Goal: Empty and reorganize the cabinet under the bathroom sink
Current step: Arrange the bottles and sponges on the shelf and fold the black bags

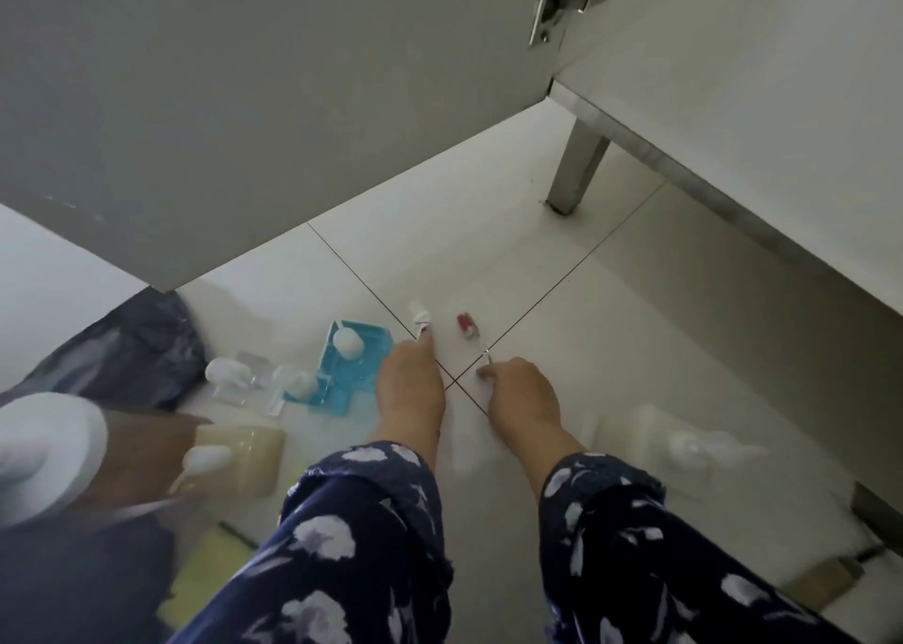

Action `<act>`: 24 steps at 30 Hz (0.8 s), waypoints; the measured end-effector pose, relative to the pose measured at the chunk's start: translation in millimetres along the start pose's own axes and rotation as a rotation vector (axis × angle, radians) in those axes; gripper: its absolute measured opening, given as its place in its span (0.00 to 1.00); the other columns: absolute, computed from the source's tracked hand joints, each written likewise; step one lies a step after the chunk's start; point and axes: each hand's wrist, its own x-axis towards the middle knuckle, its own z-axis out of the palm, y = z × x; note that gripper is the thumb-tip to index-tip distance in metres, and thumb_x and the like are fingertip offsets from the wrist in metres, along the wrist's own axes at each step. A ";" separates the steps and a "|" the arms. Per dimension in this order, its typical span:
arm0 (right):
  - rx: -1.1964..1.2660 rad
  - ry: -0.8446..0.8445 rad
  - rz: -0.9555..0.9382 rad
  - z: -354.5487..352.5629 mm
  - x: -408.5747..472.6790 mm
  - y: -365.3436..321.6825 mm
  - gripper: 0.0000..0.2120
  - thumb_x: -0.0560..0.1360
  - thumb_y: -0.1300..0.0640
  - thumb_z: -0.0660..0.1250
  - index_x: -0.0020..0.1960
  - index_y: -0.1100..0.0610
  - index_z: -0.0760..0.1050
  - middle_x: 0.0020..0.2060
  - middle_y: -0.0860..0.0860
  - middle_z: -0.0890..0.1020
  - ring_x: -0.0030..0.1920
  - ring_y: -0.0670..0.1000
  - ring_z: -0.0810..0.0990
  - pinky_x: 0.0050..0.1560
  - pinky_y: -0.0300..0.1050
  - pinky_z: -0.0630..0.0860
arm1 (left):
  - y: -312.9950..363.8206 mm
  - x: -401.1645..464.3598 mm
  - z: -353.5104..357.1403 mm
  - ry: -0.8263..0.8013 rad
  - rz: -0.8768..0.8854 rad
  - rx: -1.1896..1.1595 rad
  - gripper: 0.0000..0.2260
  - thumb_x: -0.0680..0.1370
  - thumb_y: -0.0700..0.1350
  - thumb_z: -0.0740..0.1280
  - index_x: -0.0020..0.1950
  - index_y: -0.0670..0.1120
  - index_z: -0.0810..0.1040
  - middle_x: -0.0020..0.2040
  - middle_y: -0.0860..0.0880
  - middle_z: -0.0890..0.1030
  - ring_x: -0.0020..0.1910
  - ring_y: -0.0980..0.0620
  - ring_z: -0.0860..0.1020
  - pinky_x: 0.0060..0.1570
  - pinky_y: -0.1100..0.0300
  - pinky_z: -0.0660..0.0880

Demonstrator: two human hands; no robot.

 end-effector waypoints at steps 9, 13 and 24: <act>0.337 -0.017 -0.082 -65.7 -26.5 -7.1 0.23 0.75 0.68 0.59 0.64 0.48 0.77 0.61 0.53 0.79 0.51 0.50 0.78 0.55 0.42 0.78 | 22.4 -44.8 -55.6 0.054 -0.226 -0.743 0.25 0.76 0.32 0.64 0.68 0.55 0.73 0.53 0.49 0.80 0.42 0.52 0.78 0.48 0.56 0.80; 0.419 0.003 -0.151 -106.8 -50.8 -8.5 0.20 0.76 0.67 0.62 0.61 0.48 0.78 0.59 0.53 0.79 0.51 0.52 0.81 0.51 0.49 0.81 | 46.2 -70.5 -91.5 0.093 -0.291 -0.854 0.25 0.75 0.32 0.66 0.66 0.57 0.75 0.50 0.54 0.77 0.35 0.56 0.76 0.34 0.62 0.77; 0.399 0.046 -0.205 -134.5 -80.7 -40.0 0.22 0.75 0.69 0.65 0.63 0.49 0.77 0.52 0.51 0.80 0.48 0.51 0.80 0.52 0.49 0.81 | 40.3 -90.8 -140.8 0.154 -0.249 -0.926 0.25 0.75 0.32 0.66 0.65 0.58 0.76 0.49 0.53 0.79 0.39 0.53 0.79 0.43 0.54 0.81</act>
